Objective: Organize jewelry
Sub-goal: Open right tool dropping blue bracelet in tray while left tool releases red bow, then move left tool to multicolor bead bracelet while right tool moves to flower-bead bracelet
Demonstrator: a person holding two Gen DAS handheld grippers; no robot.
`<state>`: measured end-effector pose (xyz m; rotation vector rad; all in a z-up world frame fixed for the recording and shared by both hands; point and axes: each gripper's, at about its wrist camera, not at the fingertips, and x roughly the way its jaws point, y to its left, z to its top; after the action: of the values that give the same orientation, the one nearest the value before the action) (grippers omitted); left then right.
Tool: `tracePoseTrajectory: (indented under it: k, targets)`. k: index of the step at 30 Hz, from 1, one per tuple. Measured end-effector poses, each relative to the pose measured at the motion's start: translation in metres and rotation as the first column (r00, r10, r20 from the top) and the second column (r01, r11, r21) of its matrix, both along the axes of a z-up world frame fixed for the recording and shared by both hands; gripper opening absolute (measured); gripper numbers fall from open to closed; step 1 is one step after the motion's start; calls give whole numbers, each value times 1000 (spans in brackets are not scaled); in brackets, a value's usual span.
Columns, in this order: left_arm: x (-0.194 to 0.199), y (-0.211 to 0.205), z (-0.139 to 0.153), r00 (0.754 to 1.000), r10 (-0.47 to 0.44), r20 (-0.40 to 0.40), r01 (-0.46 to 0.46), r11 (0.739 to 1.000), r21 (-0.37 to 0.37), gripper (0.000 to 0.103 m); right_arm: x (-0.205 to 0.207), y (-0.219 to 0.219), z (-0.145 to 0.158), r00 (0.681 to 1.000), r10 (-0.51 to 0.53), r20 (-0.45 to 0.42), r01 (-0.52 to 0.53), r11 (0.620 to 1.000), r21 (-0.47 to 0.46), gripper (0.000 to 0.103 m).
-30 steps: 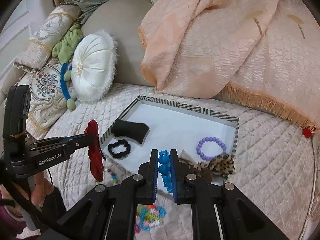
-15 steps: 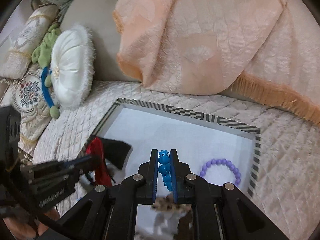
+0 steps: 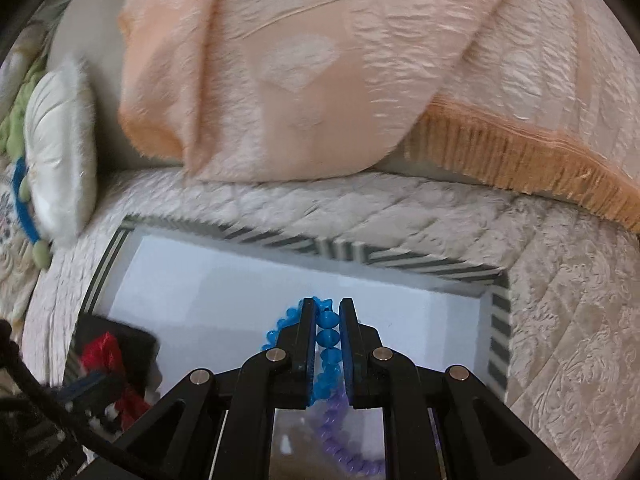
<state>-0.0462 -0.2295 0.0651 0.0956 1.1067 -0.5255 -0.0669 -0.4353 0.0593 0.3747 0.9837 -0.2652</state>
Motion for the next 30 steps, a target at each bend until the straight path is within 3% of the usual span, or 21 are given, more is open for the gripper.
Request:
tracePoseTrajectory:
  k: [5, 6, 7, 9, 11, 13, 19, 30]
  targets:
    - [0, -5, -3, 1000, -17, 14, 16, 1000, 4, 7, 3, -9, -8, 1000, -22, 0, 22, 998, 51, 11]
    - [-1, -4, -3, 1000, -18, 19, 18, 1000, 4, 8, 1, -9, -8, 1000, -25, 0, 25, 998, 59, 14]
    - [-2, -4, -2, 999, -21, 24, 20, 1000, 5, 9, -3, -11, -6, 999, -33, 2, 32, 997, 64, 23]
    - [-3, -2, -1, 999, -27, 31, 27, 1000, 5, 16, -13, -12, -1, 999, -32, 16, 30, 997, 78, 31]
    - [-6, 1, 1, 999, -28, 27, 28, 1000, 1, 41, -25, -6, 10, 1000, -13, 25, 12, 998, 65, 31]
    - [-11, 7, 6, 999, -25, 33, 25, 1000, -12, 48, -41, 4, 24, 999, 11, 37, -12, 1000, 28, 31]
    - [-40, 24, 23, 993, -49, 104, 47, 999, 21, 49, -103, 33, 50, 996, 27, 82, -24, 999, -31, 31]
    - [-109, 73, 45, 974, -36, 222, 27, 999, 46, 49, -190, 86, 63, 991, 9, 130, -11, 1000, 14, 31]
